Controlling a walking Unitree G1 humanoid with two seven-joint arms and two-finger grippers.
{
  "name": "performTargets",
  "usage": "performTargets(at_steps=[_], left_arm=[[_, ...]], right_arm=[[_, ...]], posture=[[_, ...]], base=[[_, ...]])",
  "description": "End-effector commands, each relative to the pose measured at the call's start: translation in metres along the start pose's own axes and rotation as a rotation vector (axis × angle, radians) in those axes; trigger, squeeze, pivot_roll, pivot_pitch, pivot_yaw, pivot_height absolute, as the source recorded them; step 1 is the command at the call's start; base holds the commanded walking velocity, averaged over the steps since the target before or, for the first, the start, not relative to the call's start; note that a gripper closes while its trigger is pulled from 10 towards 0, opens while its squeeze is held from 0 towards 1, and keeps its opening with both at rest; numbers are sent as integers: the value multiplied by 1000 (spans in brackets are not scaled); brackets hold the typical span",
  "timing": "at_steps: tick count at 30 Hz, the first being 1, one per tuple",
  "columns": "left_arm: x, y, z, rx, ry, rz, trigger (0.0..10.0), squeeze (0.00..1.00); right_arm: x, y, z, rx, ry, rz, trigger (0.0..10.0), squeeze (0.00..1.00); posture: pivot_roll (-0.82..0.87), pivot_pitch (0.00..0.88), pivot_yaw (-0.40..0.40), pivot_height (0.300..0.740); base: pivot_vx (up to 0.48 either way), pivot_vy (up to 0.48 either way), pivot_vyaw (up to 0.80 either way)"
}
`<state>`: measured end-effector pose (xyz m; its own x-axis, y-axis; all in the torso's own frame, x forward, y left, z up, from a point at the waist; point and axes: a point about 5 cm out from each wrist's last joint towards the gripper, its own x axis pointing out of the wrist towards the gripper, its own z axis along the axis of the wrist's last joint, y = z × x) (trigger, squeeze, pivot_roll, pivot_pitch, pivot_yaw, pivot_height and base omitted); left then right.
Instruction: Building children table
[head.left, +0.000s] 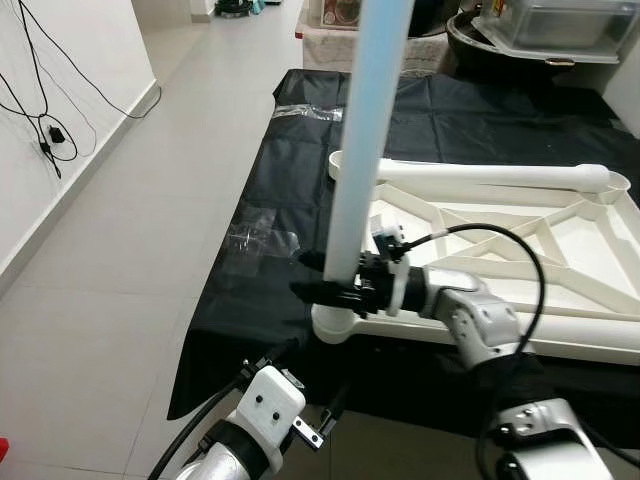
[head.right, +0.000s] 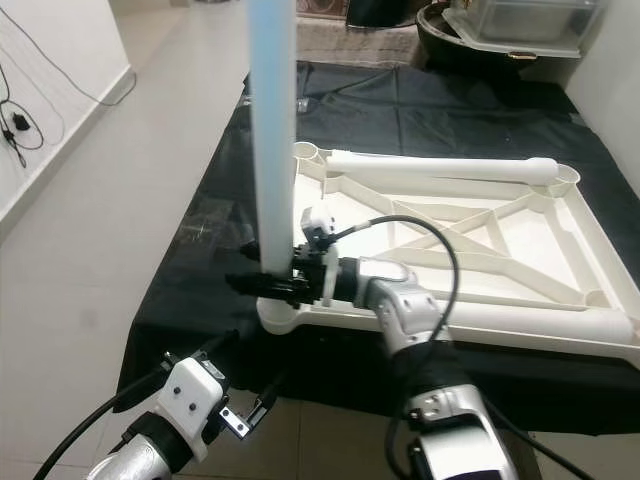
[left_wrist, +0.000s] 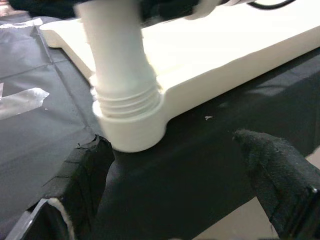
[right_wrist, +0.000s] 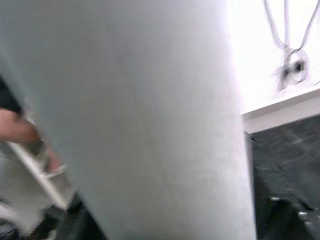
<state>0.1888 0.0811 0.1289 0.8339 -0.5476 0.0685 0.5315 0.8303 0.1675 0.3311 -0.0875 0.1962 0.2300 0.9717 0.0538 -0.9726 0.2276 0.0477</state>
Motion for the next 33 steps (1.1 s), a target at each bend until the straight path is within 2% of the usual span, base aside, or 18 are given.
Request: performTargets(at_steps=[1, 6, 7, 8, 9, 10, 11, 12, 14, 15, 16, 18, 22, 27, 28, 29, 30, 33], left_arm=[[-2, -2, -1, -6, 2, -3, 10000, 0], [-2, -2, -1, -7, 3, -3, 10000, 0], [-2, -2, -1, -7, 3, -4, 10000, 0], [-2, -2, -1, -8, 3, -5, 10000, 0], [-2, -2, -1, -8, 3, -5, 10000, 0], [-2, -2, -2, -7, 4, -6, 10000, 0], [-2, -2, -2, -7, 4, -6, 10000, 0], [-2, -2, -2, -8, 4, -7, 10000, 0], [-2, -2, -2, -8, 4, -7, 10000, 0], [-2, -2, -3, -7, 5, -9, 10000, 0], [-2, -2, -3, -7, 5, -9, 10000, 0], [-2, -2, -4, -6, 8, -13, 10000, 0], [-2, -2, -4, -6, 10, -14, 10000, 0], [-2, -2, -5, -3, 11, -16, 10000, 0], [-2, -2, -5, -3, 11, -16, 10000, 0], [-2, -2, -5, -3, 11, -16, 10000, 0], [-2, -3, -5, -3, 11, -15, 10000, 0], [-2, -3, -5, -4, 12, -16, 10000, 0]], right_arm=[[6, 3, -5, 0, 12, 1, 0, 0], [4, -1, -7, -17, -11, -140, 0, 0], [1, -6, -8, -35, -27, -283, 0, 0], [-6, -15, -8, -50, -48, -524, 0, 0], [-6, -15, -8, -50, -48, -524, 0, 0], [-16, -23, -9, -60, -58, -755, 0, 0], [-16, -23, -9, -60, -58, -755, 0, 0], [-27, -29, -10, -55, -69, -950, 0, 0], [-27, -29, -10, -55, -69, -950, 0, 0], [-41, -30, -13, -49, -67, -1149, 0, 0], [-41, -30, -13, -49, -67, -1149, 0, 0], [-52, -11, -26, -1, -84, -1467, 0, 0], [-49, 4, -34, 42, -84, -1601, 0, 0], [-29, 11, -37, 81, -116, -1575, 0, 0], [-23, 12, -34, 72, -139, -1537, 10000, 0], [-23, 12, -34, 72, -139, -1537, 10000, 0], [-14, 12, -25, 28, -191, -1436, 10000, 1000], [-11, 11, -21, 0, -215, -1386, 10000, 1000]], posture=[[101, 173, -59, 740], [98, 173, -60, 740], [91, 169, -57, 740], [87, 166, -52, 740], [87, 166, -52, 740], [84, 165, -50, 740], [84, 165, -50, 740], [82, 164, -49, 740], [82, 164, -49, 740], [80, 161, -46, 740], [80, 161, -46, 740], [85, 158, -46, 740], [88, 155, -47, 740], [88, 150, -48, 740], [93, 148, -50, 740], [93, 148, -50, 740], [88, 148, -46, 740], [84, 144, -47, 740]], base=[[0, 0, 0], [0, 0, 0], [0, 0, 0], [0, 0, 0], [0, 0, 0], [0, 0, 0], [0, 0, 0], [0, 0, 0], [0, 0, 0], [0, 0, 0], [0, 0, 0], [0, 0, 0], [0, 0, 0], [0, 0, 0], [0, 0, 0], [0, 0, 0], [0, 0, 0], [0, 0, 0]])
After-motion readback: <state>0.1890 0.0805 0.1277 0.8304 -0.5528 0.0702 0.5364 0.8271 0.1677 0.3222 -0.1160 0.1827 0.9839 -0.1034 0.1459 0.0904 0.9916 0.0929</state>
